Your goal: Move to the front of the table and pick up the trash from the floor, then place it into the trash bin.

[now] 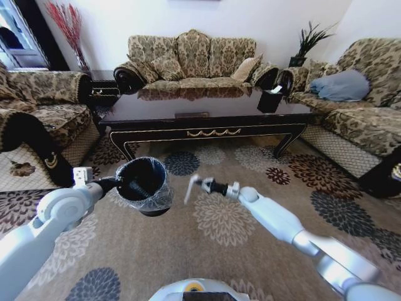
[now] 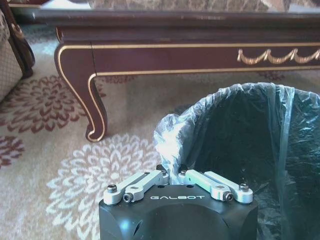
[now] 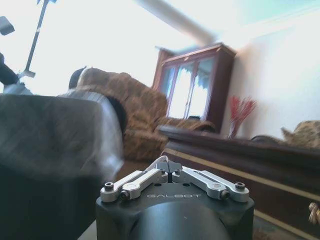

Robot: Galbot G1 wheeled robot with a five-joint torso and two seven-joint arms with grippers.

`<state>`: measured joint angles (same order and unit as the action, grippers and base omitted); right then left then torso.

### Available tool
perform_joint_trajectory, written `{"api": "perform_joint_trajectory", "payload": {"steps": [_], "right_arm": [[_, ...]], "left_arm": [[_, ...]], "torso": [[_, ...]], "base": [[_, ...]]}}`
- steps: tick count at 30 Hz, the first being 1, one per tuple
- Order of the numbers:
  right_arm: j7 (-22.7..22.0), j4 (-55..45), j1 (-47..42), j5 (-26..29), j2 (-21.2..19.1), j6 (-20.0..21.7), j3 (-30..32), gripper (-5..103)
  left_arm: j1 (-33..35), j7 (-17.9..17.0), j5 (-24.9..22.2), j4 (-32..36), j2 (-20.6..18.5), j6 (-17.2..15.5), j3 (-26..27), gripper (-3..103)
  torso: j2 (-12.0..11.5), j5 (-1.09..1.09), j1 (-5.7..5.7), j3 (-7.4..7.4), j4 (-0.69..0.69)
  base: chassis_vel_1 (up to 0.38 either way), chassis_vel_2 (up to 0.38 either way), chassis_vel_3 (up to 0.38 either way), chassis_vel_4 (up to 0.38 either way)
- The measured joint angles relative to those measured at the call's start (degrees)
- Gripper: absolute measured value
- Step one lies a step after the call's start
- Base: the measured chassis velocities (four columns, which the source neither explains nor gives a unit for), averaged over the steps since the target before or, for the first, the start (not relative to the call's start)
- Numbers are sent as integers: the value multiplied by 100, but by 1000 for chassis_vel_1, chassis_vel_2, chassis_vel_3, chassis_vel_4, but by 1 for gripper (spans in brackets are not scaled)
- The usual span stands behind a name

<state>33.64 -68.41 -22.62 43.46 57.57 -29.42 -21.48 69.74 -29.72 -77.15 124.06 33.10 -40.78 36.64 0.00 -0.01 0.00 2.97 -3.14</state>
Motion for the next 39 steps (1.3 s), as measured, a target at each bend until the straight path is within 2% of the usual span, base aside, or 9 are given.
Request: {"api": "perform_joint_trajectory", "payload": {"steps": [2, 8, 13, 18, 26, 32, 39], "right_arm": [[-202, -251, 104, 290, 12, 79, -21, 0], [-520, -661, 306, 681, 27, 169, -166, 0], [-847, -1047, 818, 1108, -10, 273, -596, 0], [-932, -1091, 1096, 1253, 69, 294, -832, 0], [-1009, -1183, 1588, 1445, 464, 301, -1419, 0], [-1004, -1247, 1727, 1478, 766, 310, -1624, 0], [-982, -1319, 1737, 1479, 890, 314, -1767, 0]], "left_arm": [[28, -27, -9, 3, -4, -20, -45, 2], [31, -32, 0, -3, -14, -26, -143, 2], [-48, -25, 2, -83, -38, -33, -275, 2], [-115, -13, 22, -160, -27, -33, -377, 2], [-229, 5, 15, -378, -80, -28, -420, 2], [-288, 0, -28, -446, -83, -27, -388, 2], [-310, -8, -66, -481, -74, -25, -306, 2]], "torso": [[0, 0, 0, 0, 0], [0, 0, 0, 0, -1], [0, 0, 0, 0, 0], [0, 0, 0, 0, -1], [0, 0, 0, 0, -1], [0, -1, 0, 0, 1], [0, -1, 0, 0, 0]], "base": [[0, 0, 0, 0], [0, 0, 0, 0], [0, 0, 0, 0], [0, 0, 0, 0], [0, 0, 0, 0], [0, 0, 0, 0], [0, 0, 0, 0]]}}
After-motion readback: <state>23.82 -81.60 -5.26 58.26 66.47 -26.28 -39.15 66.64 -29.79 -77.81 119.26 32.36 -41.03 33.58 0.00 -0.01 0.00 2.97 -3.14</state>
